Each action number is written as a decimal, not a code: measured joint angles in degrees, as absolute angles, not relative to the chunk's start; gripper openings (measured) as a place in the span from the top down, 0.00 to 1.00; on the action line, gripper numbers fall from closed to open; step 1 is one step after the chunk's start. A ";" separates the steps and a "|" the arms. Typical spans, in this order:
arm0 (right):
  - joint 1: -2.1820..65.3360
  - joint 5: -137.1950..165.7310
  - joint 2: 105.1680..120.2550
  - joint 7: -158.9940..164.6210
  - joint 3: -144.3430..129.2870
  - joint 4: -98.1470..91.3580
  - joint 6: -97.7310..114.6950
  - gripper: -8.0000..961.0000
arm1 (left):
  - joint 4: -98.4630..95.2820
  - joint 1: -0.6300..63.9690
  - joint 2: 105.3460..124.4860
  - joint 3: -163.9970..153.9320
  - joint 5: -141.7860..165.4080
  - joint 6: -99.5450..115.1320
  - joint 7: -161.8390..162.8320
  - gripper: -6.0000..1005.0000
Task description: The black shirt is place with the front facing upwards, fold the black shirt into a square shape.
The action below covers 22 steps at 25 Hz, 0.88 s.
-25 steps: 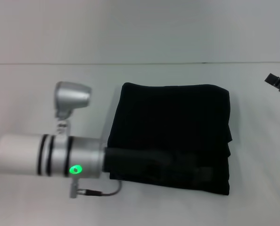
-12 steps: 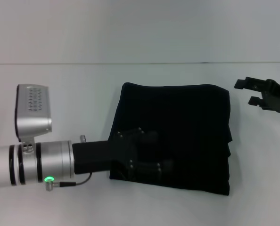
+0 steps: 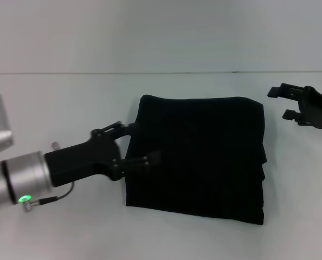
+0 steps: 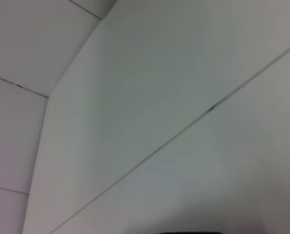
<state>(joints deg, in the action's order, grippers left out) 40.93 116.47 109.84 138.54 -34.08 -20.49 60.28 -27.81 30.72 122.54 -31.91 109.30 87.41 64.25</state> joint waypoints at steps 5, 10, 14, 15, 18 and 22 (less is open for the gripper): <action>41.59 116.63 109.89 139.86 -34.31 -19.89 60.70 0.05 | -28.16 28.41 121.81 -29.02 109.01 88.23 63.62 0.08; 41.84 116.66 109.88 141.90 -34.90 -19.84 61.14 0.05 | -28.10 26.74 121.45 -28.22 109.18 87.88 62.18 0.08; 42.15 116.69 110.30 143.40 -35.97 -19.76 61.14 0.06 | -27.88 26.36 120.65 -28.11 109.18 87.33 62.15 0.08; 42.17 116.70 110.57 143.57 -36.05 -19.74 61.13 0.06 | -27.87 26.34 120.55 -28.10 109.20 87.05 62.15 0.08; 42.19 116.70 111.07 143.74 -36.12 -19.59 60.93 0.06 | -27.87 26.32 120.42 -28.08 109.36 85.82 62.07 0.08; 42.52 116.69 111.42 143.47 -36.13 -18.51 59.33 0.07 | -27.87 26.29 120.40 -28.06 109.38 85.09 61.58 0.08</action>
<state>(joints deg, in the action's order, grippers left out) 42.52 116.69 111.42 143.47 -36.13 -18.51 59.33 -27.87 26.29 120.40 -28.06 109.38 85.09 61.58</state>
